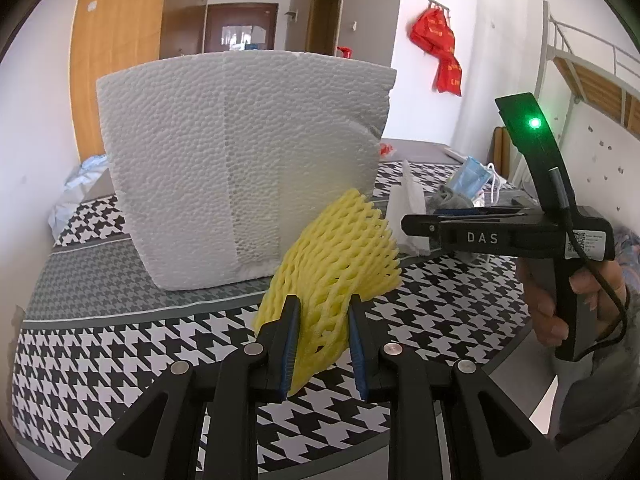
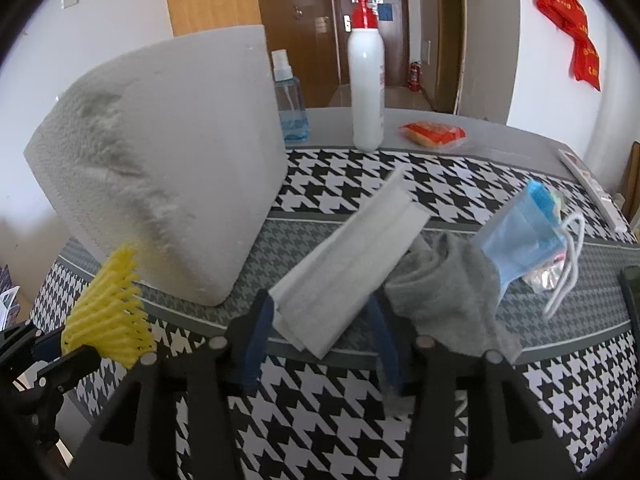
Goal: Organize soft objects
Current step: 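Move the right tool toward the white tissue while the left tool holds the net, then close the right tool on the white tissue and lift it, then carry the tissue with the right tool over the foam box while the left carries the net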
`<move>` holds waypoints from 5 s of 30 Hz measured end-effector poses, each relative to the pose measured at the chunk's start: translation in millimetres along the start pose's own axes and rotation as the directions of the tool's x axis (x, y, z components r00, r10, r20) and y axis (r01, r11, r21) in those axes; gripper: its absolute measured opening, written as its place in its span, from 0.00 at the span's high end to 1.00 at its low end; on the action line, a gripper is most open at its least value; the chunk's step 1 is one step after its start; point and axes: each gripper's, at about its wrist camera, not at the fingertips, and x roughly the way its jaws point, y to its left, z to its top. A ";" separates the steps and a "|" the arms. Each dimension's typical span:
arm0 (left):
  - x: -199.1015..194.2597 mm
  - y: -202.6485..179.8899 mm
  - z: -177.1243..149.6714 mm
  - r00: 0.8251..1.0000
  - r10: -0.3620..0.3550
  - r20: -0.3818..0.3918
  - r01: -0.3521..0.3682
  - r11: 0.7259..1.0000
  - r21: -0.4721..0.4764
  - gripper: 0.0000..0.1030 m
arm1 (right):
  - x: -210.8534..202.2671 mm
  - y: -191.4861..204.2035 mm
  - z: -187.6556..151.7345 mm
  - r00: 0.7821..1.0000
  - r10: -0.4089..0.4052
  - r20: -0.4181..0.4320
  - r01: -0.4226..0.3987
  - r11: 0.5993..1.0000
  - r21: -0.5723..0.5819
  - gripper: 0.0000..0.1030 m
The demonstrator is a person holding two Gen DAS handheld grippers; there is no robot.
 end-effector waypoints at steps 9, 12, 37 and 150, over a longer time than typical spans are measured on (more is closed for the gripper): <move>-1.0 3.6 -1.8 1.000 0.000 -0.002 0.000 1.000 -0.013 0.76 | 15.4 9.8 3.2 0.999 0.002 -0.052 -0.003 1.000 -0.028 0.48; -1.2 2.5 -2.9 1.000 -0.006 -0.005 0.006 1.000 -0.012 0.76 | 24.7 6.9 1.2 0.996 -0.011 -0.092 0.010 1.000 -0.016 0.48; -11.0 -3.7 2.3 1.000 -0.002 0.021 0.002 1.000 -0.004 0.76 | -31.8 5.4 -2.0 0.998 0.005 0.065 -0.002 0.999 -0.048 0.90; -107.7 98.4 68.6 0.890 0.339 0.306 -0.290 0.937 -0.194 0.76 | -73.0 126.2 94.9 0.948 0.201 0.247 -0.123 0.947 -0.295 0.89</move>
